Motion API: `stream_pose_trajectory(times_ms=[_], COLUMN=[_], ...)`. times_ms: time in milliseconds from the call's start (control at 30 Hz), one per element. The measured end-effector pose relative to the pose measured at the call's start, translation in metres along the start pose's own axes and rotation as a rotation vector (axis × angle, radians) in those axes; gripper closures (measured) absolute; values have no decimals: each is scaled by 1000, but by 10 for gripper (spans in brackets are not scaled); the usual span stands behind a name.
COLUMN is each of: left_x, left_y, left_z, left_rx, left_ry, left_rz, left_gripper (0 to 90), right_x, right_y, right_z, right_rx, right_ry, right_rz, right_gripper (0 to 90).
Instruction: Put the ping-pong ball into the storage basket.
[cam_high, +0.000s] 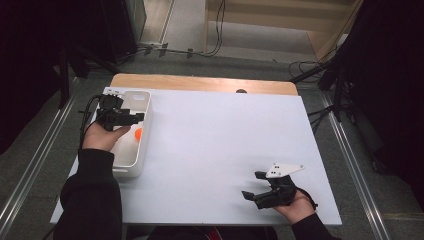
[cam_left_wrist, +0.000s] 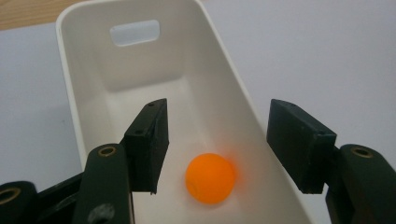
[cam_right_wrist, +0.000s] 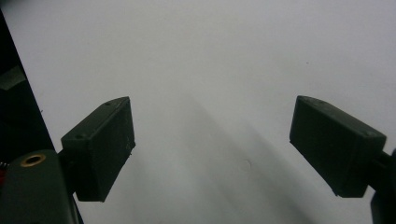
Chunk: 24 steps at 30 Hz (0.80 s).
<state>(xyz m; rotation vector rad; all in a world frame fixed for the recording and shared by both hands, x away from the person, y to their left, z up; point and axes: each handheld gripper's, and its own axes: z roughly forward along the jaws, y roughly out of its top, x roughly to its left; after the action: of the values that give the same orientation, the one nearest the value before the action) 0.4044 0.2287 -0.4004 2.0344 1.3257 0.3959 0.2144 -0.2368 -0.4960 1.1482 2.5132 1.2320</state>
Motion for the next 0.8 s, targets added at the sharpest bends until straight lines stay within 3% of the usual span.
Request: stream_pose_trajectory(times_ms=[233, 433, 800], left_x=[-9, -17, -35], left_y=[8, 12, 17], left_z=[-11, -16, -15], left_rx=[-31, -48, -37], left_ry=[-36, -82, -124], left_rz=[16, 23, 71], left_gripper=[310, 309, 291], right_x=[0, -1, 0], right_y=[-1, -1, -1], right_z=[0, -1, -2], right_rx=[-1, 0, -1], right_ry=[0, -2, -3], right_rz=[0, 2, -1], right_gripper=[127, 127, 127])
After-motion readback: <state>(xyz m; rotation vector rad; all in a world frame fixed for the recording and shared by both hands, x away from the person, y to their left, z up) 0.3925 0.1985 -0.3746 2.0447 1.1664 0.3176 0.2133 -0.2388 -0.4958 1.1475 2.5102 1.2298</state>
